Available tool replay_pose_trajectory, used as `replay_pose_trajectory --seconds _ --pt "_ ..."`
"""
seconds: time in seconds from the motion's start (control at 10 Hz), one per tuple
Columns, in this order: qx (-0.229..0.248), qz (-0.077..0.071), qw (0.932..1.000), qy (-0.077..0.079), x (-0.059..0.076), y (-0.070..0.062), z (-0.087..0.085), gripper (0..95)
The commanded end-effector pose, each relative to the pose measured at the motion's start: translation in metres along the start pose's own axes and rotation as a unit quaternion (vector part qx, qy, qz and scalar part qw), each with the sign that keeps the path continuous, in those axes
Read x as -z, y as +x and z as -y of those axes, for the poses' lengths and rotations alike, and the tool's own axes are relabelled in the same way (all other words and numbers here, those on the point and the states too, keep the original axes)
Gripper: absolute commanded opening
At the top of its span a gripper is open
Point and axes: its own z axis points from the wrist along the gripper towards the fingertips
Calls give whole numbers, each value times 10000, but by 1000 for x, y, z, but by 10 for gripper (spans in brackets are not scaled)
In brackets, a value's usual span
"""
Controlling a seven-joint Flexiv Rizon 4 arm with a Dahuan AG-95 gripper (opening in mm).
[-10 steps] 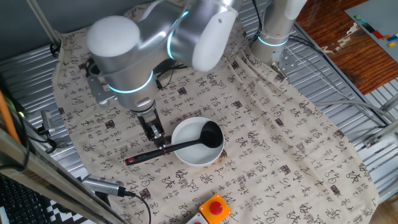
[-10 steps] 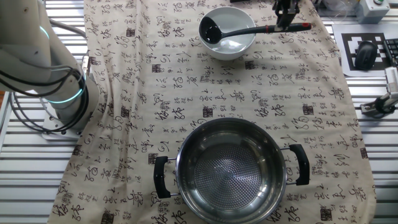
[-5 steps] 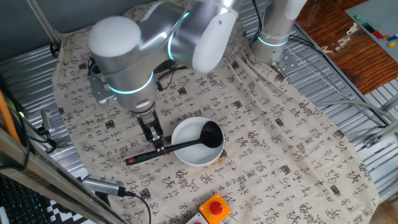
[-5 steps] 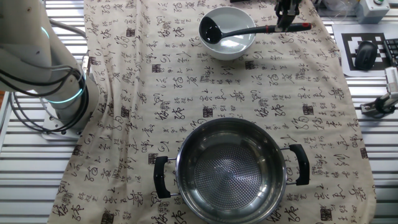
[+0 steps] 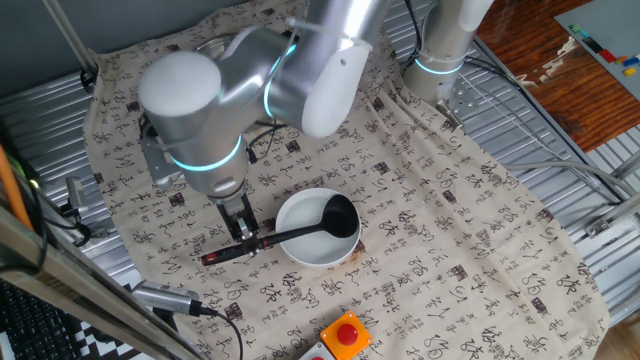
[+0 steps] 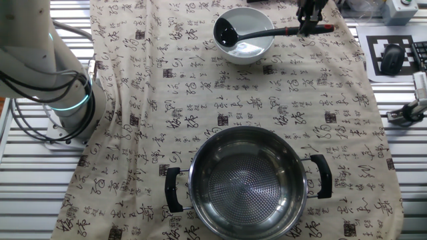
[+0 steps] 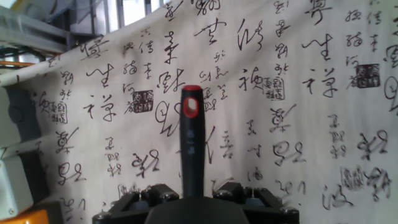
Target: Scoop water with a large spoon from one bowl to another
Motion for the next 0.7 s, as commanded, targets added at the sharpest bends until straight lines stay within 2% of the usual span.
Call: replay_pose_trajectory --seconds 0.1,0.3,0.5,0.7 --pt "47 8 10000 -9 2 2 2 570" --pt "156 18 9998 -83 2 2 2 570" --pt "240 46 9997 -68 2 2 2 570" --pt "199 175 9996 -87 2 2 2 570"
